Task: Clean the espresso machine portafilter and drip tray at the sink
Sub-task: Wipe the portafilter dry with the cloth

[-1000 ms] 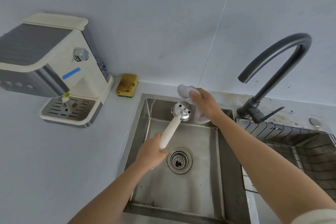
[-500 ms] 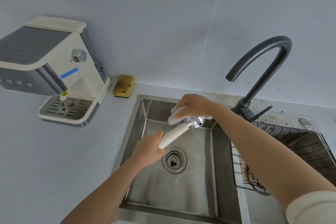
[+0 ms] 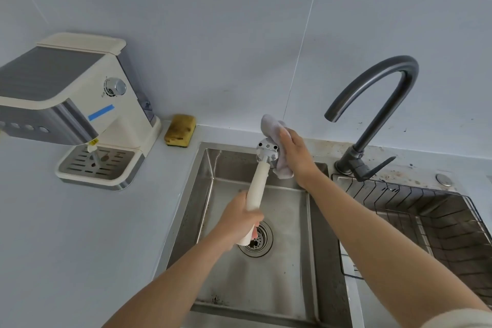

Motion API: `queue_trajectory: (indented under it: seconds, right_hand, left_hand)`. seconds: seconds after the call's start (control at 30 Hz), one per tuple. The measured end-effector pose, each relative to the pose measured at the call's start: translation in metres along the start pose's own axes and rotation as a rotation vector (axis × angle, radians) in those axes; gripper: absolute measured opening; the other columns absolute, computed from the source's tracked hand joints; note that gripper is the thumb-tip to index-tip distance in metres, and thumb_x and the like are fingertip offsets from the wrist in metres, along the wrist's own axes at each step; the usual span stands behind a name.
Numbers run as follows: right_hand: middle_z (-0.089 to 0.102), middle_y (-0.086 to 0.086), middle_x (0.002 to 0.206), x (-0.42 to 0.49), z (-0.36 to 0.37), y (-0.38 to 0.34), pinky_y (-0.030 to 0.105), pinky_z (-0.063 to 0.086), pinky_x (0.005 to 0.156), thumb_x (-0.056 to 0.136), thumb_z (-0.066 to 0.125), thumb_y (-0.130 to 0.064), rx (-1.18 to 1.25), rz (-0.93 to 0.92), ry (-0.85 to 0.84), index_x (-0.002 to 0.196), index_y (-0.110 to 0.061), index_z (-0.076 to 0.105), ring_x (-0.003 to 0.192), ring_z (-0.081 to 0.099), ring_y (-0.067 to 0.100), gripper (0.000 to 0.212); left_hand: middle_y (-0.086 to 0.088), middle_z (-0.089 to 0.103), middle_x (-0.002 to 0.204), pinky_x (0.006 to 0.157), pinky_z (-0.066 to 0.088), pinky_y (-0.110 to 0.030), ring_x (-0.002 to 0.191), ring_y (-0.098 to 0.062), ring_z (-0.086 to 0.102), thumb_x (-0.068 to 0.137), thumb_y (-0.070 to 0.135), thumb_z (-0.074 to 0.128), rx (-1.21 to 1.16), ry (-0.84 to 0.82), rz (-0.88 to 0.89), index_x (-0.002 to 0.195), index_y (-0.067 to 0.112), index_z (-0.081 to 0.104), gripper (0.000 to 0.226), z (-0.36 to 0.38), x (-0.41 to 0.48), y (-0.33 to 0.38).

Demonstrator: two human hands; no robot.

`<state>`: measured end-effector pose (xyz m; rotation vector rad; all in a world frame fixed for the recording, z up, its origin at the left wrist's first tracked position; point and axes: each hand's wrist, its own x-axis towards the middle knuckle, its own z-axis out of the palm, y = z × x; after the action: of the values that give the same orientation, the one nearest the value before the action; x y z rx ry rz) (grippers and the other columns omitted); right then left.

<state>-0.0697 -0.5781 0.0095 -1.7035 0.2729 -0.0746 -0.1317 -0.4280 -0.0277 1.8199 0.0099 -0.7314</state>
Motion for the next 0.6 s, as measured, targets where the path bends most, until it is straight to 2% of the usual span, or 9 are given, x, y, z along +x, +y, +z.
queue_trajectory:
  seconds: [0.07,0.17,0.23,0.3,0.37,0.4,0.5,0.53,0.6]
  right_hand:
    - [0.047,0.006,0.124,-0.001,0.009,0.006,0.031,0.039,0.095,0.097,0.035,-0.030,-0.011,-0.001,0.088,0.124,-0.018,0.046,0.117,0.046,0.022,0.031]
    - [0.023,0.007,0.137,-0.013,0.026,0.010,0.037,0.032,0.103,0.097,0.034,-0.031,0.023,0.070,0.182,0.140,-0.028,0.023,0.124,0.033,0.025,0.045]
    - [0.018,0.009,0.140,-0.021,0.033,0.010,0.044,0.029,0.110,0.097,0.034,-0.032,0.045,0.054,0.221,0.143,-0.029,0.014,0.127,0.031,0.027,0.050]
    - [0.016,0.009,0.144,-0.022,0.036,0.010,0.046,0.030,0.110,0.097,0.034,-0.031,0.077,0.069,0.240,0.145,-0.028,0.011,0.127,0.032,0.028,0.052]
    - [0.024,0.009,0.144,-0.020,0.033,0.010,0.045,0.036,0.107,0.097,0.034,-0.031,0.146,0.128,0.234,0.144,-0.030,0.017,0.124,0.038,0.026,0.050]
    - [0.034,0.009,0.139,-0.019,0.030,0.010,0.043,0.040,0.103,0.097,0.034,-0.031,0.229,0.163,0.226,0.141,-0.030,0.023,0.120,0.044,0.026,0.046]
    - [0.054,0.008,0.115,-0.024,0.022,0.003,0.036,0.048,0.088,0.099,0.036,-0.028,0.500,0.231,0.198,0.131,-0.019,0.040,0.100,0.056,0.020,0.034]
    - [0.055,0.007,0.114,-0.027,0.020,0.003,0.035,0.048,0.090,0.099,0.036,-0.028,0.512,0.230,0.201,0.128,-0.018,0.043,0.100,0.056,0.019,0.031]
    - [0.054,0.009,0.122,-0.032,0.015,0.002,0.039,0.042,0.102,0.099,0.034,-0.029,0.403,0.196,0.169,0.119,-0.026,0.044,0.112,0.053,0.021,0.022]
  left_hand:
    - [-0.006,0.045,0.063,0.036,0.038,-0.017,0.040,-0.013,0.043,0.081,-0.004,0.050,-0.084,0.002,-0.001,0.088,0.008,0.042,0.016,0.004,0.001,0.005]
    - [-0.007,0.044,0.060,0.037,0.038,-0.018,0.032,-0.011,0.043,0.081,-0.006,0.051,-0.192,0.015,0.004,0.086,0.006,0.043,0.016,0.014,0.003,0.012]
    - [-0.007,0.045,0.059,0.039,0.040,-0.020,0.032,-0.012,0.044,0.081,-0.006,0.052,-0.230,0.009,0.003,0.090,0.005,0.045,0.016,0.019,0.004,0.014]
    - [-0.008,0.046,0.058,0.039,0.040,-0.020,0.032,-0.013,0.045,0.080,-0.006,0.052,-0.254,0.006,-0.003,0.092,0.005,0.046,0.017,0.019,0.004,0.013]
    - [-0.007,0.045,0.056,0.039,0.038,-0.020,0.032,-0.014,0.043,0.080,-0.007,0.052,-0.336,0.001,-0.030,0.086,0.006,0.045,0.016,0.017,0.005,0.012]
    - [-0.006,0.045,0.055,0.038,0.038,-0.019,0.031,-0.014,0.042,0.080,-0.008,0.052,-0.415,-0.006,-0.053,0.082,0.006,0.045,0.016,0.016,0.005,0.012]
    - [-0.003,0.046,0.049,0.034,0.035,-0.014,0.030,-0.011,0.040,0.083,-0.006,0.045,-0.744,-0.072,-0.115,0.075,0.007,0.043,0.015,0.009,0.006,0.014]
    - [-0.001,0.047,0.047,0.034,0.034,-0.013,0.029,-0.009,0.040,0.084,-0.003,0.041,-0.848,-0.103,-0.132,0.075,0.008,0.044,0.015,0.005,0.007,0.015]
    - [0.001,0.050,0.044,0.033,0.034,-0.010,0.029,-0.008,0.043,0.086,0.002,0.036,-1.009,-0.158,-0.168,0.076,0.011,0.045,0.016,-0.004,0.010,0.016]
